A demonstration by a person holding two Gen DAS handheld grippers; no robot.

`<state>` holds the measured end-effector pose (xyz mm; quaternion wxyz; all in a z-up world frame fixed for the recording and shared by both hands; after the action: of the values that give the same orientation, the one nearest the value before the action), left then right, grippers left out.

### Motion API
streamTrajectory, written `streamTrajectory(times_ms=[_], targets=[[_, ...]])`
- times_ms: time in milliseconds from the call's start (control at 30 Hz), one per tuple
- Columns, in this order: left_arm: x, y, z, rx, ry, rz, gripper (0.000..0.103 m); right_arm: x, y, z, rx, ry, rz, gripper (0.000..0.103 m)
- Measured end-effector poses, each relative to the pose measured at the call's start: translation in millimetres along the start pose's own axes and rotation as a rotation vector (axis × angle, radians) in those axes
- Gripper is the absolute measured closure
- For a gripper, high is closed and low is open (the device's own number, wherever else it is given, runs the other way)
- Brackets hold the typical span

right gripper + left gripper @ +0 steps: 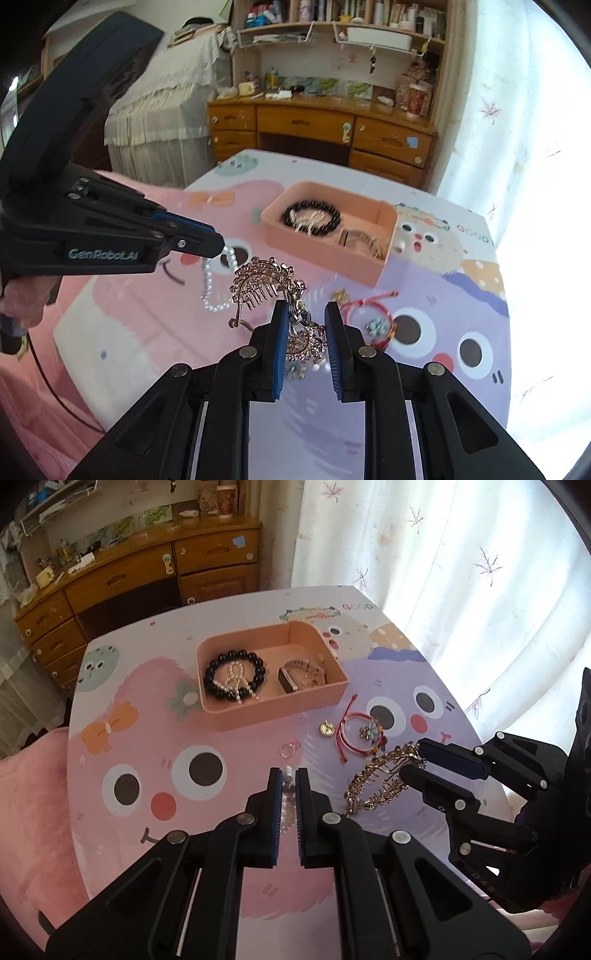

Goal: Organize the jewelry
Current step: 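Carry the pearls and gold chain into the pink tray and release both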

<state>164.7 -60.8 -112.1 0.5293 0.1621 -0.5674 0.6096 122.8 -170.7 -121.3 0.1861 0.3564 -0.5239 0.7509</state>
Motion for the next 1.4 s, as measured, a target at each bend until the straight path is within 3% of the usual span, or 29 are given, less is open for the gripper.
streamTrajectory(times_ms=[400,700,1033,1133,1200,1233,1267,1300,1367,1400], targets=[[41,-70,2,-0.005,-0.018,0.127,0.098,11,-74,43,-0.111,0.076,0.114,0.084],[43,-117,-11,0.019,-0.033,0.239,0.098,-16,-120,53,-0.156,0.116,0.170,0.084],[21,-140,-32,0.045,-0.048,0.278,0.098,-81,-140,59,-0.197,0.115,0.106,0.084],[8,-143,-36,0.035,-0.005,0.253,0.098,-100,-136,61,-0.226,0.118,0.058,0.083],[4,-142,-41,0.039,0.010,0.250,0.096,-112,-131,61,-0.250,0.100,0.021,0.073],[2,-141,-46,0.049,0.000,0.243,0.094,-115,-131,63,-0.254,0.102,0.019,0.059],[0,-140,-51,0.060,-0.015,0.230,0.081,-116,-130,64,-0.254,0.113,0.028,0.047],[-1,-139,-56,0.071,-0.033,0.217,0.058,-115,-127,66,-0.256,0.122,0.039,0.042],[0,-136,-65,0.093,-0.061,0.219,0.040,-115,-122,68,-0.269,0.121,0.040,0.036],[1,-135,-69,0.106,-0.064,0.223,0.040,-115,-120,70,-0.278,0.116,0.033,0.036]])
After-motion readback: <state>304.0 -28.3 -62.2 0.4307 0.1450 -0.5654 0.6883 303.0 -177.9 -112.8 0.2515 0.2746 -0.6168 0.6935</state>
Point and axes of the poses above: each gripper's, at about its wrist camera, not at the fingertips, and x roughly against the way its jaws point, z to its right, y to its underside, the point moved 7 cm from there along -x, roughly the way its jaws point, and after that the axes turned 13 degrees about y, right-handed, at the moved point
